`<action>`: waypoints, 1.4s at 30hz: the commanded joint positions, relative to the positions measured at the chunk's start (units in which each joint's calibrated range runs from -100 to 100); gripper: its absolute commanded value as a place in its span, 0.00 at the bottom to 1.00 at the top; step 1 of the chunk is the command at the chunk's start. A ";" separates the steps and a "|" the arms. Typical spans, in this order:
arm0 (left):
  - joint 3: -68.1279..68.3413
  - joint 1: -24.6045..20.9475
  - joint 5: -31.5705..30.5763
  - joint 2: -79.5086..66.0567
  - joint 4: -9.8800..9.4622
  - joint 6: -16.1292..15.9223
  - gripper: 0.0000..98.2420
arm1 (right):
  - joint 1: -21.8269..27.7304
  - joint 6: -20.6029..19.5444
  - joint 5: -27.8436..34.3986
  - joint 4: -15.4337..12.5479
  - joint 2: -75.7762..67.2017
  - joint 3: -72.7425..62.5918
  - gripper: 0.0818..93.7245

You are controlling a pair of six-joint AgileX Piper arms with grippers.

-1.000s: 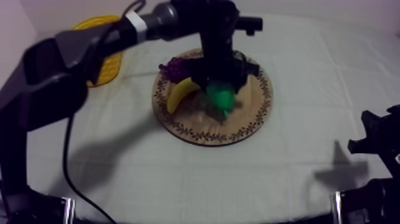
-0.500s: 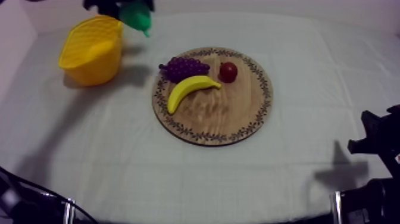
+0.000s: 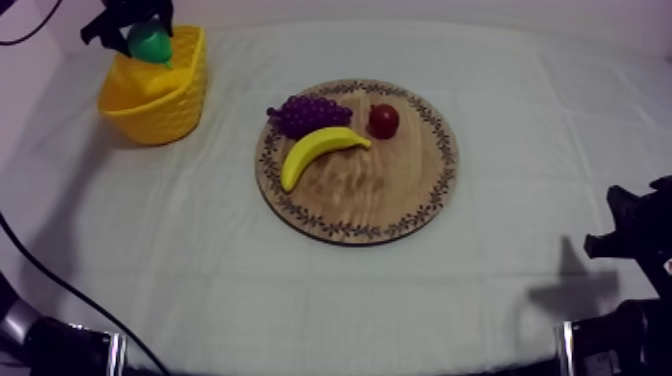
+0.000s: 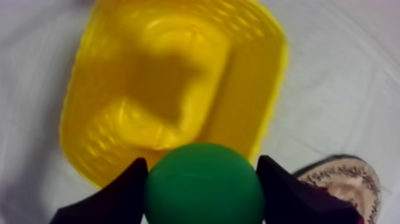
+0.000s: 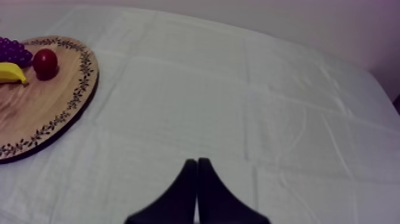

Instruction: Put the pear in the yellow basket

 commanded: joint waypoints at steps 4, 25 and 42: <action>-2.38 -1.20 -0.18 6.49 0.11 0.00 0.61 | 0.00 -0.01 0.00 -0.01 0.01 0.03 0.00; -11.07 -2.77 -4.75 24.15 2.78 2.21 0.73 | 0.00 -0.01 0.00 -0.01 0.01 0.03 0.00; 12.23 -1.90 -12.97 -2.87 1.47 1.80 0.06 | 0.00 -0.02 0.00 -0.01 0.01 0.03 0.00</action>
